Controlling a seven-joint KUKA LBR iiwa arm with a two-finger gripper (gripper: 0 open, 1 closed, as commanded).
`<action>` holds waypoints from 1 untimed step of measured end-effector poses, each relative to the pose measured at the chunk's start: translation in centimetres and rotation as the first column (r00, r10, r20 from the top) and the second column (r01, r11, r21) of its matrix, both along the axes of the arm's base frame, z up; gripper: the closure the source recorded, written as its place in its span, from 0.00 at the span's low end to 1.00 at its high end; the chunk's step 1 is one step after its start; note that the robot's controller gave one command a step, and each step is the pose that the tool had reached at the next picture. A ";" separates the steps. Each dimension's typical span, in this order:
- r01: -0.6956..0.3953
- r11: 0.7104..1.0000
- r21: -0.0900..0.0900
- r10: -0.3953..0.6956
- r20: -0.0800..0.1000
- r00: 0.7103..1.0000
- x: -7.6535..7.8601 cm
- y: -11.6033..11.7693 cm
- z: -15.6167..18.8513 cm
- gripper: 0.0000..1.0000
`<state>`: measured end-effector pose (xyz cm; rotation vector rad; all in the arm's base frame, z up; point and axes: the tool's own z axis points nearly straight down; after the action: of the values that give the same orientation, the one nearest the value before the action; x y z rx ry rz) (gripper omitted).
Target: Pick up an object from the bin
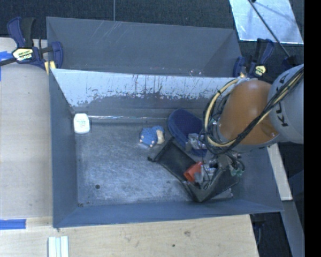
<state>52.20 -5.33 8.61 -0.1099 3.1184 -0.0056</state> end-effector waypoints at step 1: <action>-0.490 0.872 0.012 0.490 0.005 0.872 0.4 1.0 -0.5 0.00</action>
Offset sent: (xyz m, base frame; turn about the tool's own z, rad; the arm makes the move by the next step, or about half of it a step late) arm 0.0081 -0.0120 -0.0161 -0.6511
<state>52.60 -4.36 8.08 -0.8948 2.9863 0.0231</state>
